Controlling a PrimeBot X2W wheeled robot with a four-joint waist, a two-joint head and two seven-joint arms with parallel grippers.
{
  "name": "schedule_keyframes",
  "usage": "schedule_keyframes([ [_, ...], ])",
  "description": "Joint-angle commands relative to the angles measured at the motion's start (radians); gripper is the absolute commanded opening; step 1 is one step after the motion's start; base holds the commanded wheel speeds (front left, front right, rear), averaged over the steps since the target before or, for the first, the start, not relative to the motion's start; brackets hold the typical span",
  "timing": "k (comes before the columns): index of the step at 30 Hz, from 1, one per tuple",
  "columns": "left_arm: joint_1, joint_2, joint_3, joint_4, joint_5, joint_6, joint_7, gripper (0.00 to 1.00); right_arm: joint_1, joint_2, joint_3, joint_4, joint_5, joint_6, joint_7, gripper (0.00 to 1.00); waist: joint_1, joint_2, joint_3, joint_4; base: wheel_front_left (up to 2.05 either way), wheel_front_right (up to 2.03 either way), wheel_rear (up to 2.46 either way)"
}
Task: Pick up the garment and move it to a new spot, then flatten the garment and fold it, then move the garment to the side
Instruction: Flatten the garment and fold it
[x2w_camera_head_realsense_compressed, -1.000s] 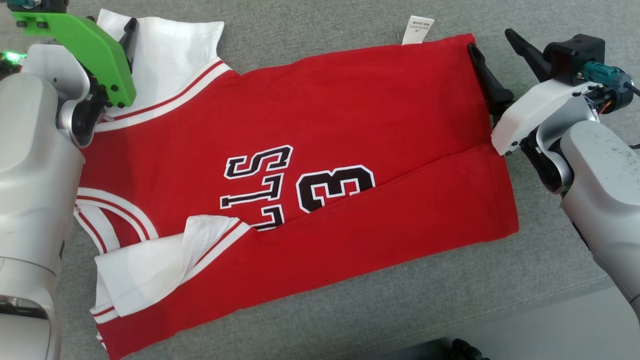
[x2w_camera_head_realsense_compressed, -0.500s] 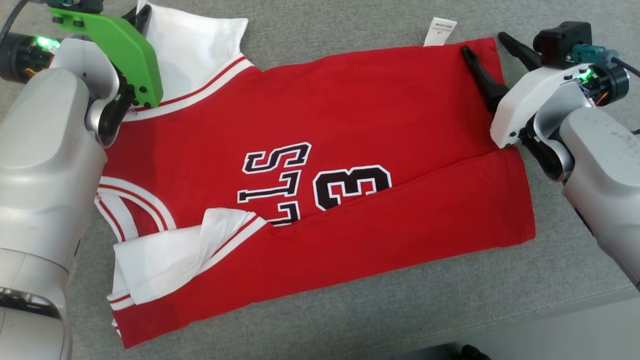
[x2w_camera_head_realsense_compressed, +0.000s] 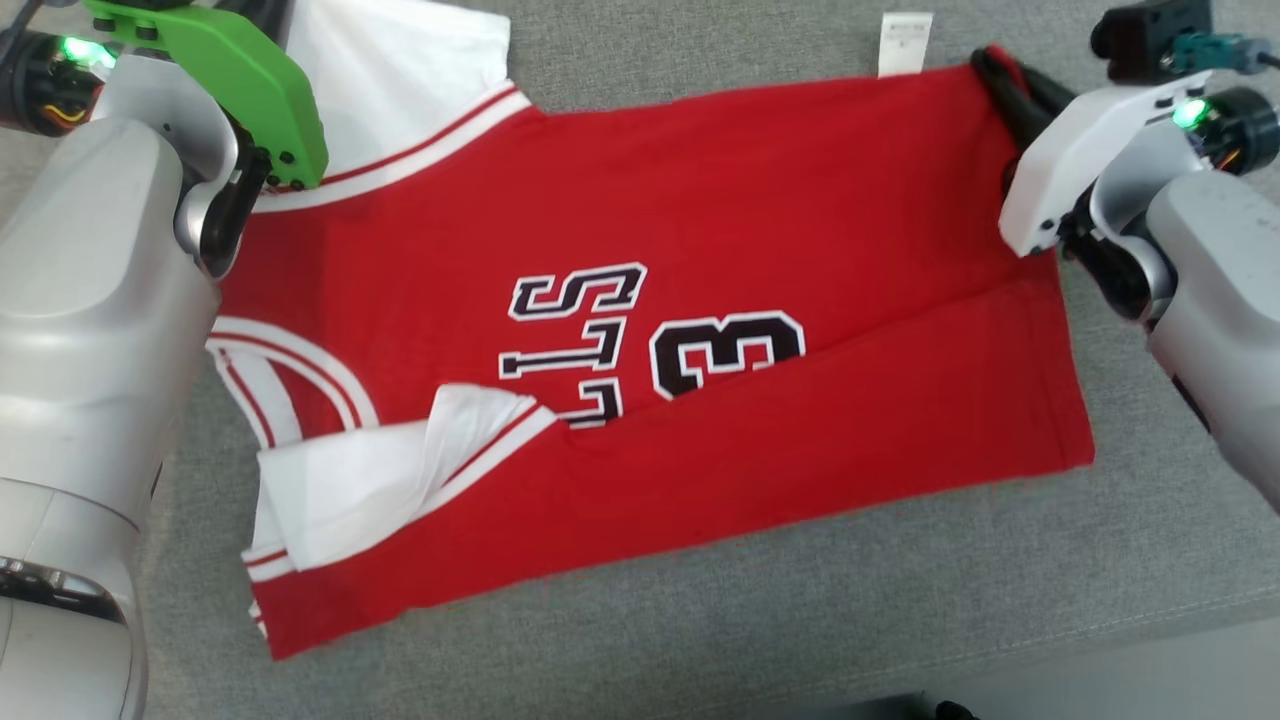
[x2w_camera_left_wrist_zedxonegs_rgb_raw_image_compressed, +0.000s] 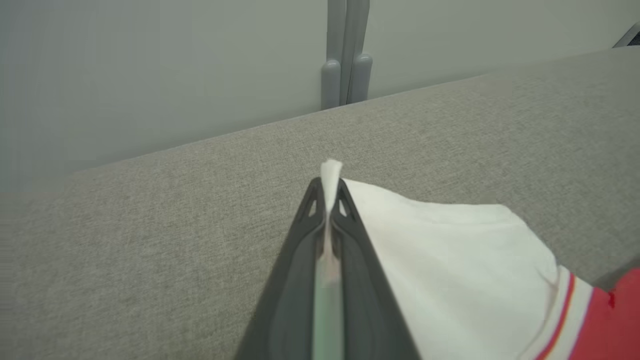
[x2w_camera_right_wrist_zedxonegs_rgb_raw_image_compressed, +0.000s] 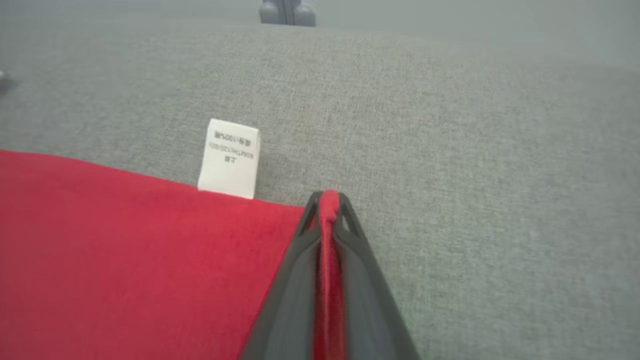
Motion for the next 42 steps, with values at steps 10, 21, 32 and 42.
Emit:
schedule_keyframes([
  [10, 0.056, -0.028, 0.002, -0.006, -0.006, -0.001, -0.168, 0.0, 0.014, 0.039, 0.013, 0.087, -0.025, -0.001, -0.168, 0.0, -0.0001, 0.0, -0.064, 0.03, 0.0, 0.0, 0.0],
  [21, 0.334, -0.001, 0.034, -0.224, 0.001, 0.054, -0.248, 0.0, 0.185, 0.017, -0.129, -0.008, -0.14, -0.001, -0.212, 0.0, -0.0001, 0.0, -0.14, 0.05, 0.0, 0.0, 0.0],
  [32, 0.7, 0.049, 0.132, -0.656, 0.055, 0.18, -0.248, 0.0, 0.426, 0.047, -0.369, -0.165, -0.332, -0.001, -0.213, 0.0, -0.0001, 0.0, -0.183, 0.075, 0.0, 0.0, 0.0],
  [42, 0.937, 0.033, 0.168, -0.846, 0.061, 0.248, -0.248, 0.0, 0.593, 0.087, -0.524, -0.268, -0.401, -0.001, -0.213, 0.0, -0.0001, 0.0, -0.225, 0.098, 0.0, 0.0, 0.0],
])
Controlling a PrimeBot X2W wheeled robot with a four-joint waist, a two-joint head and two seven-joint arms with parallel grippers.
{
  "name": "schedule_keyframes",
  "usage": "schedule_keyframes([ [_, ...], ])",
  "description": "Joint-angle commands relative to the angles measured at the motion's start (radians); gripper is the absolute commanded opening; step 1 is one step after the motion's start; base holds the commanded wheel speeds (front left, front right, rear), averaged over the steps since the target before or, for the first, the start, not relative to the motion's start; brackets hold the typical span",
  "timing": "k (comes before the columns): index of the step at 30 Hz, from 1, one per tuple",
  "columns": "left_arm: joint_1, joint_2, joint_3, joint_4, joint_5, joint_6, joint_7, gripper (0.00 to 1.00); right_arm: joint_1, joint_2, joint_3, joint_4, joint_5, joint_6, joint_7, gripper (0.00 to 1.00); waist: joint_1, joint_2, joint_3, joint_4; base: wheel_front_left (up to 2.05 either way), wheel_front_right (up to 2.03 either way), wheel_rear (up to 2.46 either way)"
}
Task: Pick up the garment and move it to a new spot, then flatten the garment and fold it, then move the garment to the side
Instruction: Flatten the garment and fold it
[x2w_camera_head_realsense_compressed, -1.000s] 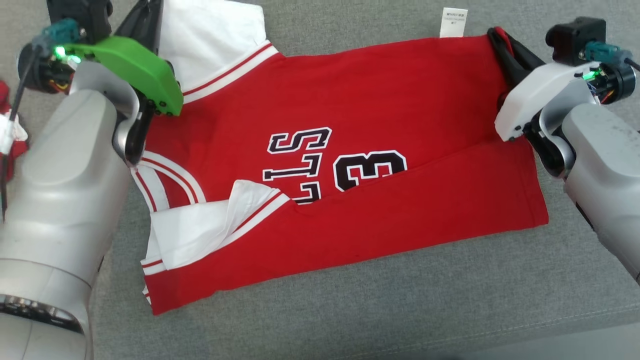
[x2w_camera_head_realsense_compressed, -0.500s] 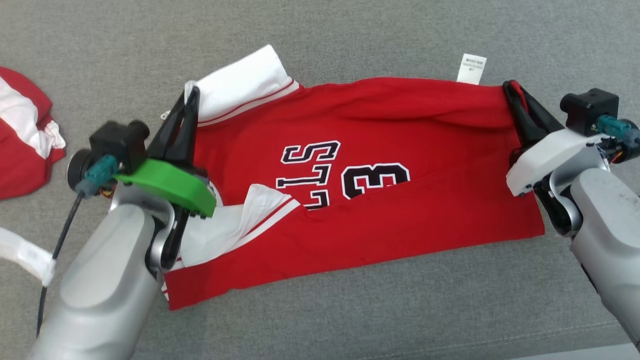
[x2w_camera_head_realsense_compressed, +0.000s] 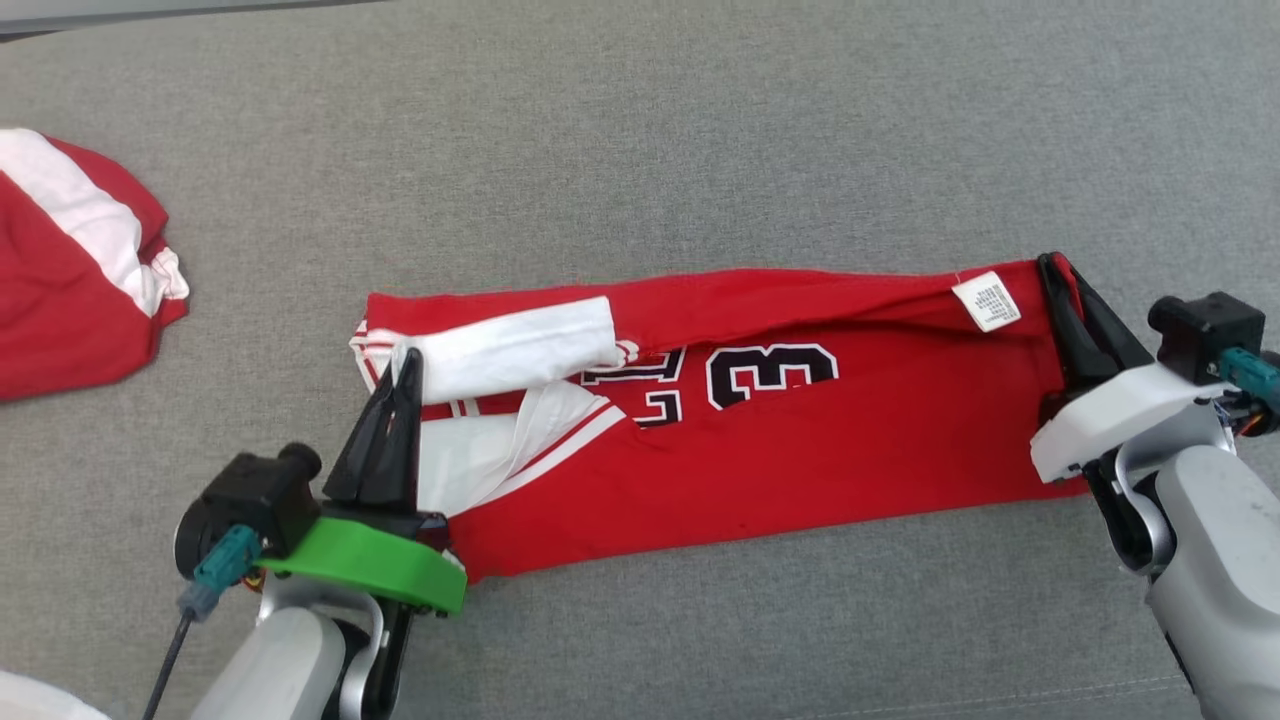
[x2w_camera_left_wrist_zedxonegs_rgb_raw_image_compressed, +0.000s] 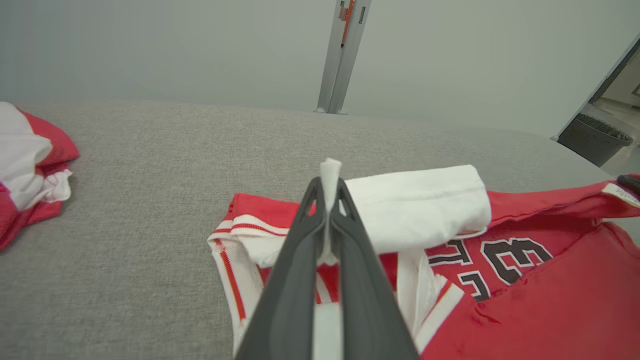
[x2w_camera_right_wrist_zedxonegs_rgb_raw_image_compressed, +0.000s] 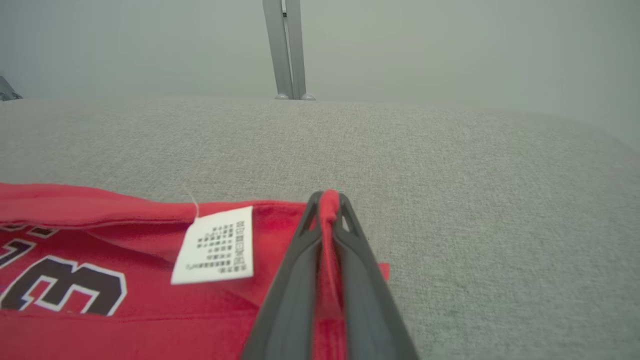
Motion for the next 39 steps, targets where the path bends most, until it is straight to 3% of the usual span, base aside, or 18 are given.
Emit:
schedule_keyframes([
  [1, 0.035, -0.007, 0.004, -0.016, -0.001, 0.003, -0.003, 0.0, 0.036, 0.005, -0.022, -0.023, -0.008, -0.001, -0.003, 0.0, 0.0, 0.0, -0.01, 0.009, 0.0, 0.0, 0.0],
  [5, 0.093, -0.02, 0.02, -0.043, 0.006, 0.014, -0.003, 0.0, 0.107, 0.017, -0.064, -0.085, -0.015, -0.001, -0.003, 0.0, 0.0, 0.0, -0.017, 0.014, 0.0, 0.0, 0.0],
  [6, 0.104, -0.026, 0.024, -0.047, 0.006, 0.016, -0.003, 0.0, 0.122, 0.018, -0.078, -0.095, -0.016, -0.001, -0.003, 0.35, 0.0, 0.0, -0.018, 0.015, 0.0, 0.0, 0.0],
  [7, 0.118, -0.034, 0.03, -0.048, 0.004, 0.017, -0.003, 0.0, 0.137, 0.022, -0.092, -0.109, -0.017, -0.001, -0.003, 1.0, 0.0, 0.0, -0.019, 0.016, 0.0, 0.0, 0.0],
  [8, 0.123, -0.035, 0.037, -0.052, 0.013, 0.019, -0.003, 1.0, 0.149, 0.027, -0.098, -0.119, -0.016, -0.001, -0.003, 1.0, 0.0, 0.0, -0.019, 0.016, 0.0, 0.0, 0.0],
  [12, 0.146, -0.065, 0.106, -0.09, 0.065, 0.011, -0.003, 1.0, 0.185, 0.03, -0.126, -0.196, -0.01, -0.001, -0.003, 1.0, 0.0, 0.0, -0.024, 0.014, 0.0, 0.0, 0.0],
  [17, 0.184, -0.144, 0.272, -0.171, 0.174, -0.012, -0.003, 1.0, 0.196, 0.022, -0.172, -0.282, -0.005, -0.001, -0.003, 1.0, 0.0, 0.0, -0.027, 0.006, 0.0, 0.0, 0.0],
  [21, 0.218, -0.22, 0.421, -0.234, 0.266, -0.041, -0.003, 1.0, 0.174, 0.012, -0.173, -0.213, -0.02, -0.001, -0.003, 1.0, 0.0, 0.0, -0.032, 0.01, 0.0, 0.0, 0.0],
  [27, 0.237, -0.268, 0.547, -0.233, 0.369, -0.093, -0.003, 1.0, 0.159, 0.02, -0.153, -0.069, -0.003, -0.001, 0.017, 1.0, 0.0, 0.0, -0.025, 0.029, 0.0, 0.0, 0.0],
  [32, 0.241, -0.276, 0.586, -0.198, 0.417, -0.113, -0.003, 1.0, 0.161, 0.034, -0.119, 0.021, 0.026, -0.001, 0.036, 1.0, 0.0, 0.0, -0.021, 0.033, 0.0, 0.0, 0.0],
  [39, 0.248, -0.276, 0.578, -0.16, 0.46, -0.099, -0.003, 1.0, 0.142, 0.056, -0.045, 0.13, 0.055, -0.001, 0.052, 1.0, 0.0, 0.0, -0.025, 0.026, 0.0, 0.0, 0.0],
])
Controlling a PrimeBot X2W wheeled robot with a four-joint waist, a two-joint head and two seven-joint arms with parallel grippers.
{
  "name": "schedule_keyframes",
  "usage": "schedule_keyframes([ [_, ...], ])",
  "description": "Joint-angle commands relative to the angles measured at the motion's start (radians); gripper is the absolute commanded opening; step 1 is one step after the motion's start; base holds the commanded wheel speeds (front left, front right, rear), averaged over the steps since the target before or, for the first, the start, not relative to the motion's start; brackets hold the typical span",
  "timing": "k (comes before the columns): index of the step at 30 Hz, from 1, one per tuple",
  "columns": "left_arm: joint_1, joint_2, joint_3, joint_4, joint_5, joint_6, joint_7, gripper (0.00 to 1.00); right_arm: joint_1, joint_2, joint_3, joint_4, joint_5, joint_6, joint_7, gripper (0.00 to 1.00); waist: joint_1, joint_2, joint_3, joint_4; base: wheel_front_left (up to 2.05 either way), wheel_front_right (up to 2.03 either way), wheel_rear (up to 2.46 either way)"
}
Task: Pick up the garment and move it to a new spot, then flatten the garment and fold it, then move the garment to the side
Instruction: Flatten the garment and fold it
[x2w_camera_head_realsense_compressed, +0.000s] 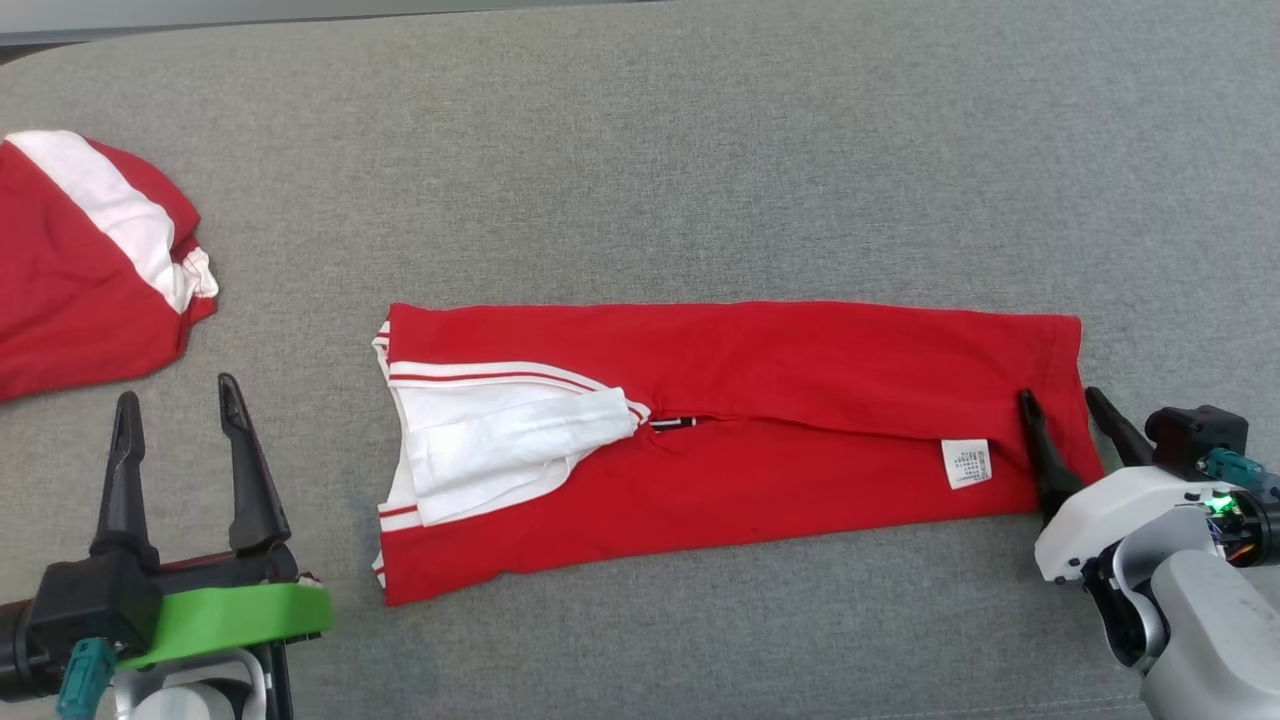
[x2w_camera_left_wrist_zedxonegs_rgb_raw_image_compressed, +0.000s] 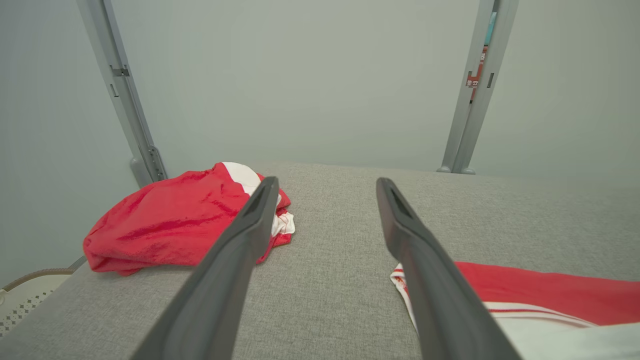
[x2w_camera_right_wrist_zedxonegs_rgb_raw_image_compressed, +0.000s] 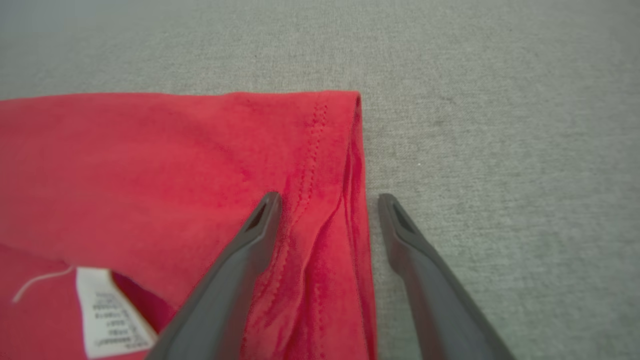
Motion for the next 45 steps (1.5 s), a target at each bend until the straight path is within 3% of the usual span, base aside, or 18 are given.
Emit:
schedule_keyframes([
  [1, 0.014, 0.0, -0.006, 0.009, 0.021, 0.005, -0.003, 1.0, 0.001, 0.012, 0.025, 0.023, 0.009, -0.001, 0.02, 1.0, 0.0, 0.0, -0.002, -0.001, 0.0, 0.0, 0.0],
  [2, 0.012, 0.0, -0.008, 0.01, 0.028, 0.006, -0.003, 1.0, 0.0, 0.017, 0.041, 0.033, 0.02, 0.0, 0.024, 1.0, 0.0, 0.0, -0.004, -0.001, 0.0, 0.0, 0.0],
  [3, 0.013, 0.001, -0.012, 0.016, 0.035, 0.007, -0.003, 1.0, -0.002, 0.021, 0.055, 0.038, 0.03, 0.0, 0.029, 0.71, 0.0, 0.0, -0.005, -0.002, 0.0, 0.0, 0.0],
  [4, 0.015, 0.001, -0.017, 0.024, 0.043, 0.008, -0.003, 1.0, -0.001, 0.025, 0.071, 0.041, 0.044, 0.0, 0.036, 0.15, 0.0, 0.0, -0.007, -0.003, 0.0, 0.0, 0.0],
  [5, 0.013, 0.001, -0.018, 0.027, 0.047, 0.009, -0.003, 1.0, -0.003, 0.027, 0.087, 0.041, 0.061, 0.0, 0.035, 0.0, 0.0, 0.0, -0.009, -0.005, 0.0, 0.0, 0.0],
  [8, 0.014, 0.001, -0.015, 0.035, 0.053, 0.013, -0.003, 1.0, -0.013, 0.015, 0.106, 0.036, 0.099, 0.001, 0.022, 0.0, 0.0, 0.0, -0.017, -0.013, 0.0, 0.0, 0.0],
  [16, 0.02, 0.001, -0.002, 0.062, 0.057, 0.001, -0.003, 1.0, -0.058, -0.112, 0.017, 0.091, 0.172, -0.002, -0.014, 0.0, 0.0, 0.0, -0.059, -0.036, 0.0, 0.0, 0.0],
  [19, 0.028, 0.001, 0.0, 0.072, 0.059, -0.007, -0.003, 1.0, -0.061, -0.167, -0.016, 0.119, 0.171, -0.002, -0.017, 0.0, 0.0, 0.0, -0.079, -0.042, 0.0, 0.0, 0.0],
  [23, 0.039, 0.001, 0.004, 0.08, 0.059, -0.01, -0.003, 1.0, -0.068, -0.194, -0.025, 0.129, 0.171, -0.001, -0.002, 0.0, 0.0, 0.0, -0.102, -0.048, 0.0, 0.0, 0.0],
  [28, 0.052, 0.001, 0.005, 0.092, 0.05, -0.017, -0.003, 1.0, -0.062, -0.164, 0.006, 0.07, 0.179, -0.001, 0.018, 0.0, 0.0, 0.0, -0.126, -0.048, 0.0, 0.0, 0.0],
  [36, 0.065, 0.001, -0.004, 0.11, 0.034, -0.017, -0.003, 1.0, 0.01, -0.058, 0.061, -0.147, 0.192, -0.001, 0.083, 0.0, 0.0, 0.0, -0.157, -0.035, 0.0, 0.0, 0.0],
  [42, 0.055, 0.001, -0.008, 0.117, 0.025, -0.02, -0.003, 1.0, 0.03, 0.04, 0.161, -0.327, 0.161, -0.001, 0.178, 0.0, 0.0, 0.0, -0.154, -0.021, 0.0, 0.0, 0.0],
  [45, 0.039, 0.001, -0.017, 0.121, 0.022, -0.019, -0.003, 1.0, 0.005, 0.072, 0.202, -0.358, 0.124, -0.001, 0.191, 0.0, 0.0, 0.0, -0.148, -0.009, 0.0, 0.0, 0.0],
])
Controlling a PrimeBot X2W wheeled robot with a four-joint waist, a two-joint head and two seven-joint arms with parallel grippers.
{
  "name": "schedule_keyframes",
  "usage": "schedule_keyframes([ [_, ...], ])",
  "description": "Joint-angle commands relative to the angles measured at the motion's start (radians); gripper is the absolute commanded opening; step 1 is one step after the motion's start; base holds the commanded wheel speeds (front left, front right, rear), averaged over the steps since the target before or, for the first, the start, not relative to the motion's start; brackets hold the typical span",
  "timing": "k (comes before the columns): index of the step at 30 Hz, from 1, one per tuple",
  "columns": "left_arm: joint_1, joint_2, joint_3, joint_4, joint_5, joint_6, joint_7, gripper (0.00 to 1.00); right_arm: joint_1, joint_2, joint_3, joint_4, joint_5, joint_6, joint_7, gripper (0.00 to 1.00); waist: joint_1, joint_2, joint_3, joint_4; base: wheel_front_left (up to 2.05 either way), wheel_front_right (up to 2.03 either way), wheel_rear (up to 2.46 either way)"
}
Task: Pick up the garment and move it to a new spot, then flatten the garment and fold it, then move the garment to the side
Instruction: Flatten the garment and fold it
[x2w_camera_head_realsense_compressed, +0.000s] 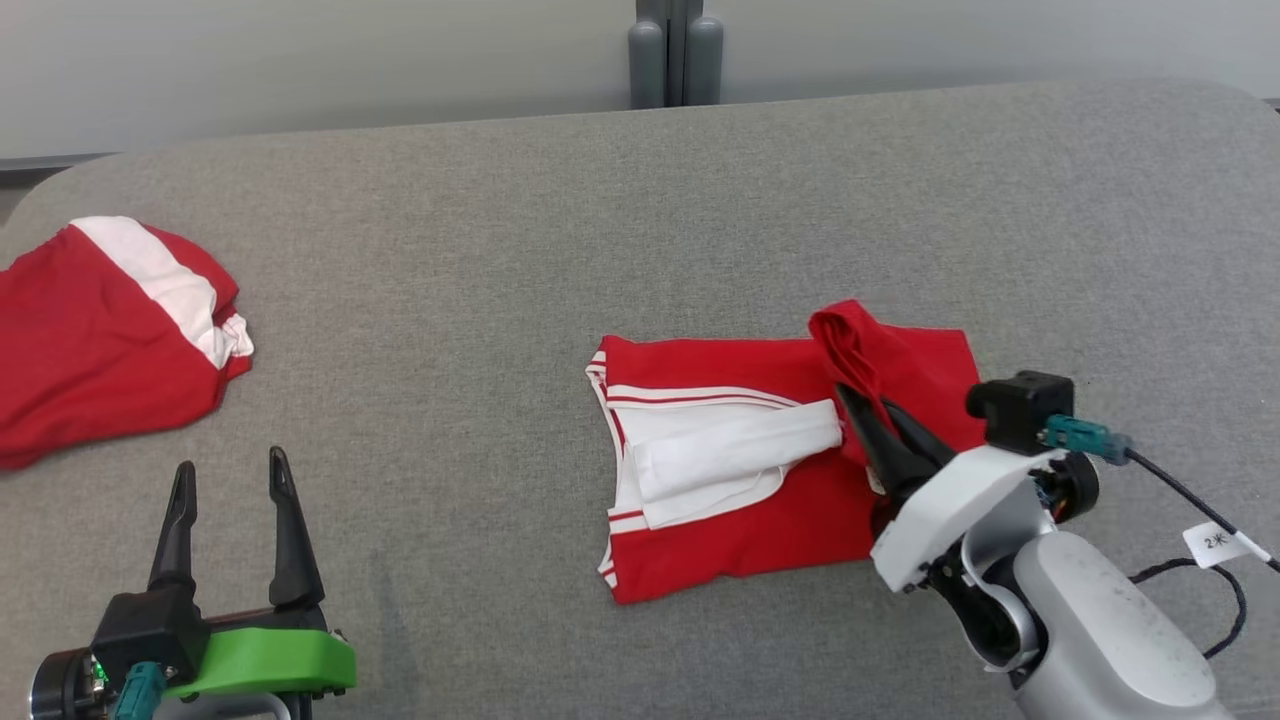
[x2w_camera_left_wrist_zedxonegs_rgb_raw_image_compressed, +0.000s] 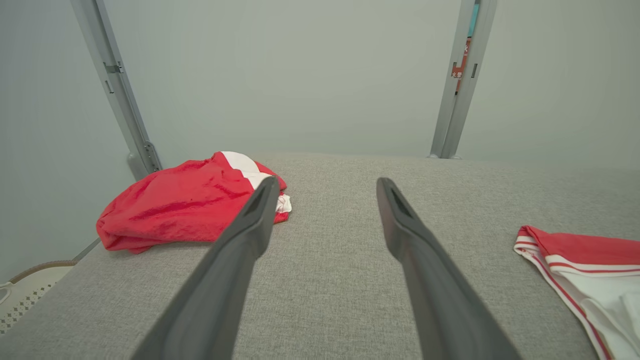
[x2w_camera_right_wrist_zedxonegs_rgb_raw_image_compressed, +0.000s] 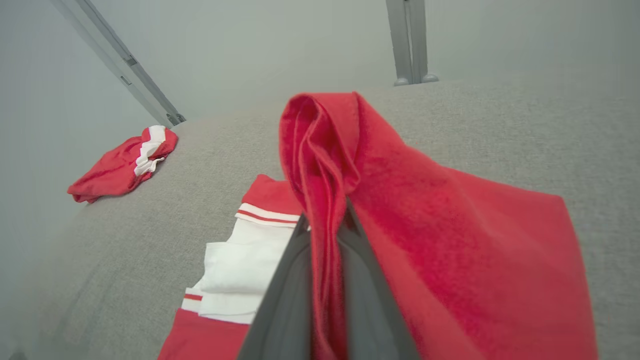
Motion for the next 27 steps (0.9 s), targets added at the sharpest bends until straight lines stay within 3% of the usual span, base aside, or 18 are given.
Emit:
schedule_keyframes([
  [1, -0.017, 0.002, -0.002, 0.002, -0.006, 0.0, -0.003, 1.0, -0.019, 0.013, 0.013, -0.007, -0.018, 0.0, 0.001, 0.0, 0.0001, 0.0, 0.007, 0.01, 0.0, 0.0, 0.0],
  [6, -0.041, 0.002, -0.031, 0.002, -0.021, 0.007, -0.003, 1.0, -0.062, 0.093, 0.077, 0.013, -0.048, 0.0, 0.007, 0.0, 0.0001, 0.0, 0.024, 0.039, 0.0, 0.0, 0.0],
  [16, -0.075, 0.002, -0.082, 0.011, -0.027, 0.018, -0.003, 1.0, -0.141, 0.167, 0.13, 0.134, -0.089, 0.0, -0.02, 0.0, 0.0001, 0.0, 0.059, 0.081, 0.0, 0.0, 0.0],
  [17, -0.076, 0.002, -0.084, 0.011, -0.028, 0.019, -0.003, 1.0, -0.147, 0.171, 0.132, 0.145, -0.084, 0.0, -0.029, 0.05, 0.0001, 0.0, 0.061, 0.082, 0.0, 0.0, 0.0],
  [18, -0.078, 0.002, -0.086, 0.012, -0.03, 0.019, -0.003, 1.0, -0.153, 0.174, 0.135, 0.161, -0.079, 0.0, -0.036, 1.0, 0.0001, 0.0, 0.064, 0.084, 0.0, 0.0, 0.0],
  [23, -0.085, 0.002, -0.079, 0.016, -0.029, 0.02, -0.003, 1.0, -0.171, 0.168, 0.139, 0.208, -0.094, 0.0, -0.094, 1.0, 0.0001, 0.0, 0.069, 0.078, 0.0, 0.0, 0.0],
  [27, -0.088, 0.002, -0.063, 0.011, -0.016, 0.012, -0.003, 1.0, -0.184, 0.1, 0.112, 0.188, -0.086, 0.0, -0.159, 1.0, 0.0001, 0.0, 0.064, 0.057, 0.0, 0.0, 0.0],
])
